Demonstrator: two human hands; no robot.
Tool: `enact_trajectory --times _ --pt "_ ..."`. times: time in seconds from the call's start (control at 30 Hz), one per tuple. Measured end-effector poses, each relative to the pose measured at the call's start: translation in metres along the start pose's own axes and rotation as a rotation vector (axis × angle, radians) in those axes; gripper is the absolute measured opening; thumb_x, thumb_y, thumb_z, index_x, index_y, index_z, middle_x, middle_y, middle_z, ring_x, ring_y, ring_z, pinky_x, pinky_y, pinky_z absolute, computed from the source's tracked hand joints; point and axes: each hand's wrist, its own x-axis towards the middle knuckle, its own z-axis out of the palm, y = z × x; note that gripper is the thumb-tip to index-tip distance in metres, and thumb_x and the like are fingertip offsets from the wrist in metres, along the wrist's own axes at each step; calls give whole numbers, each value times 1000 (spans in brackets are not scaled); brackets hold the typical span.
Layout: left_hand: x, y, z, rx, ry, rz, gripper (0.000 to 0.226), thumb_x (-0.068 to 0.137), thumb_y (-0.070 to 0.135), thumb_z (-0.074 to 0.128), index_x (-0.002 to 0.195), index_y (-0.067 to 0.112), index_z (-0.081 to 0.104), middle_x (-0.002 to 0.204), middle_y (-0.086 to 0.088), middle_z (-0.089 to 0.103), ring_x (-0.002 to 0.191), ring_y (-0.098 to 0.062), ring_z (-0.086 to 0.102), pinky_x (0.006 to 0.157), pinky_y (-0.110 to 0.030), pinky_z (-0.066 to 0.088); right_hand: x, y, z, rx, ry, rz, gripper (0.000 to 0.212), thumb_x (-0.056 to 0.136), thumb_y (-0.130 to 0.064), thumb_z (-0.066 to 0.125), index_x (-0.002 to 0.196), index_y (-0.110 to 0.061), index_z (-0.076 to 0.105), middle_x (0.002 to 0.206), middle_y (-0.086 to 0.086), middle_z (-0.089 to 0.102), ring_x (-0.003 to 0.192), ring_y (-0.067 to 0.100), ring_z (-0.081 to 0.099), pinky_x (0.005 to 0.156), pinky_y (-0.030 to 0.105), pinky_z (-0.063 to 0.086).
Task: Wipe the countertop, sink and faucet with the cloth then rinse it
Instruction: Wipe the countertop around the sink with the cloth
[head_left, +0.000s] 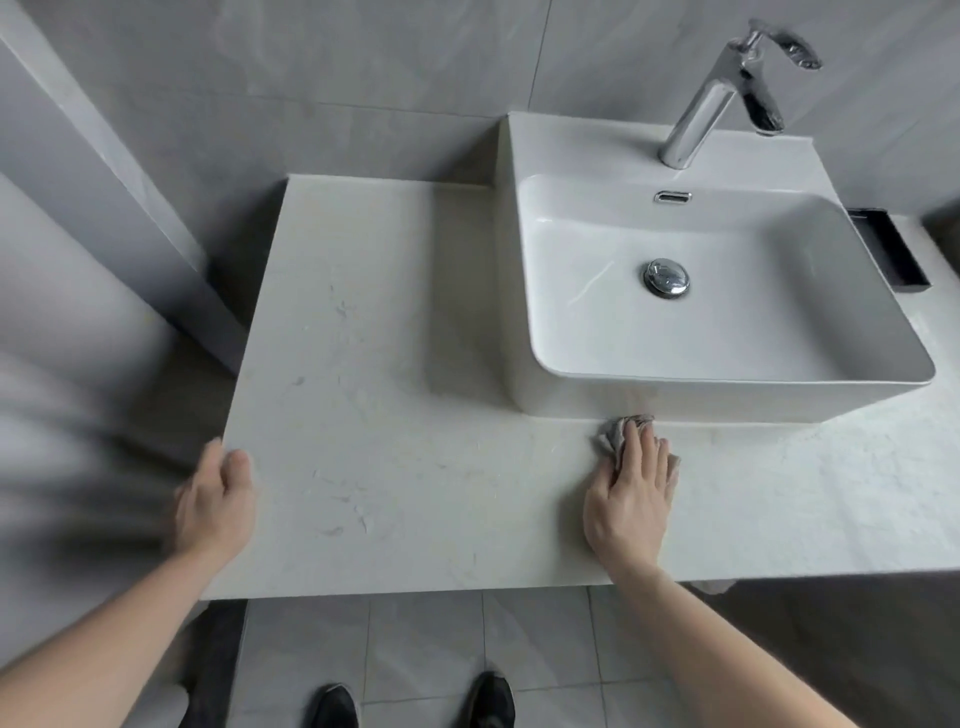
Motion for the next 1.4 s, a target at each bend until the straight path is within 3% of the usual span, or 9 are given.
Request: enact_trajectory --times 0.13,0.27,0.43,0.7,0.77,0.87,1.0,1.23,1.4 --pt "-2 3 -5 -39 -27 -17 81 91 59 20 156 15 39 156 -21 47 138 -50 44 113 -51 35 -68 -61 28 58 -207 -446 66 95 -15 49 160 -24 38 171 -6 24 161 23 16 131 44 7" --pt "-4 5 -13 -84 -51 -12 84 88 60 22 158 16 38 158 -19 45 142 -46 43 114 -48 34 -130 -116 53 97 -475 -786 82 87 -16 56 163 -32 29 173 -11 16 162 15 4 131 43 4" --pt "-10 12 -23 -158 -82 28 81 88 55 25 156 15 41 157 -19 47 142 -43 44 112 -45 36 -121 -121 55 228 -497 -744 71 88 -1 50 154 -27 48 166 -12 34 158 8 21 129 39 18" --pt "-3 1 -28 -209 -138 50 56 94 59 27 142 37 44 137 -8 65 122 -39 59 98 -48 47 16 -159 38 298 -150 -494 51 102 -6 39 149 -19 56 151 -2 58 141 17 53 121 36 38" --pt "-1 -1 -26 -203 -130 66 57 94 59 26 143 36 44 137 -7 65 122 -39 59 98 -48 47 46 -177 49 246 -196 -416 52 101 -10 38 152 -19 51 151 -3 57 141 17 52 122 38 37" --pt "-3 3 -25 -207 -109 81 55 102 54 30 147 29 47 144 -12 60 128 -40 55 103 -48 43 59 -187 80 81 -297 -345 62 96 -12 38 158 -13 42 163 8 42 152 29 35 129 39 18" --pt "-3 5 -20 -220 -97 69 49 110 36 35 153 16 44 154 -15 51 140 -37 47 110 -43 37 34 -186 96 -34 -214 -431 70 89 -23 39 159 -24 41 166 3 38 155 31 29 130 44 10" --pt "-5 5 -24 -189 -103 70 49 110 38 34 153 17 43 153 -17 51 139 -40 46 109 -45 37 -71 -132 58 1 -483 -805 62 101 -34 37 163 -34 30 171 -9 25 161 18 13 131 45 9" --pt "-6 7 -24 -170 -109 65 50 110 38 32 154 17 42 152 -20 51 137 -43 47 108 -47 37 -130 -84 33 117 -517 -890 73 92 7 56 157 -25 45 167 -12 34 159 13 22 130 39 18"
